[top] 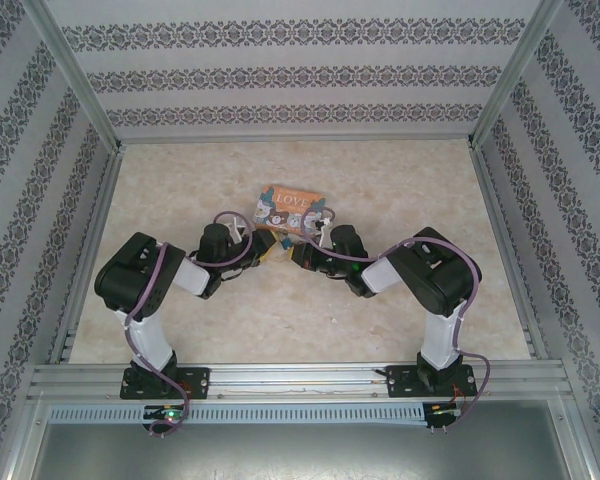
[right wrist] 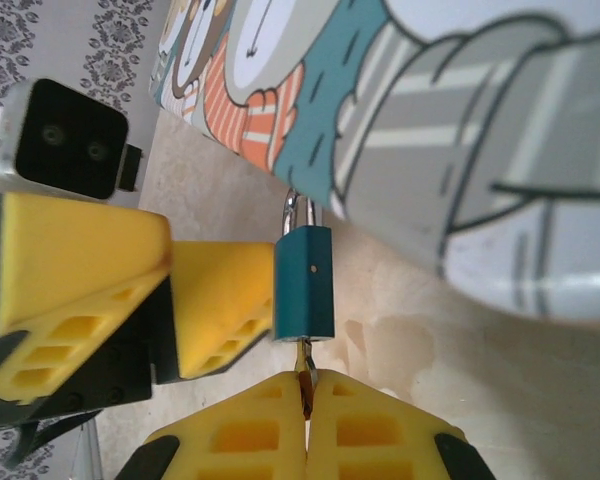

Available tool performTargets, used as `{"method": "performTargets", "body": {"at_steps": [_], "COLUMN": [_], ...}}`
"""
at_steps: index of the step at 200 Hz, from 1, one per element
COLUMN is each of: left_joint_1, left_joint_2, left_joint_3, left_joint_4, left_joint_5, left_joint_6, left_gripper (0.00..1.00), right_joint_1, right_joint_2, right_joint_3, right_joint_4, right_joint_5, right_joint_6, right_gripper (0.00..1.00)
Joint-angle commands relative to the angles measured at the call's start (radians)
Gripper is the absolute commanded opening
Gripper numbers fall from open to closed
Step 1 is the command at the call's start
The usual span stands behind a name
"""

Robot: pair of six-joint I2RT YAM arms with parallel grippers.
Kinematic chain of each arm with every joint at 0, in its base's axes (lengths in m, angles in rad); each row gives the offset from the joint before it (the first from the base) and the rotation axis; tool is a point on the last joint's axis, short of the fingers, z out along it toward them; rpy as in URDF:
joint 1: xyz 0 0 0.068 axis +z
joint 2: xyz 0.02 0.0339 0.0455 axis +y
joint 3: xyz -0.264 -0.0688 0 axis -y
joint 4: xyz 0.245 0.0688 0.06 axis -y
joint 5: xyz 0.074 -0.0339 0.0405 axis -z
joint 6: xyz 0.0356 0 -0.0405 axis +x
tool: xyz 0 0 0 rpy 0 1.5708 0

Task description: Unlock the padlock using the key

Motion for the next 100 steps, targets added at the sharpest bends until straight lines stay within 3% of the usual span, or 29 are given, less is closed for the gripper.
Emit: {"method": "performTargets", "body": {"at_steps": [1, 100], "left_joint_1": [-0.012, -0.030], "left_joint_2": [0.039, 0.116], "left_joint_3": [0.027, 0.083], "left_joint_4": [0.118, 0.157], "left_joint_5": [0.035, 0.049], "left_joint_6": [-0.050, -0.094], "left_gripper": [0.49, 0.42], "right_joint_1": [-0.011, -0.013], "right_joint_2": [0.009, 0.018], "right_joint_3": [0.009, 0.026], "right_joint_4": [0.078, 0.067], "right_joint_5": [-0.030, -0.040], "right_joint_6": [0.012, 0.019], "right_gripper": [0.00, 0.00]}}
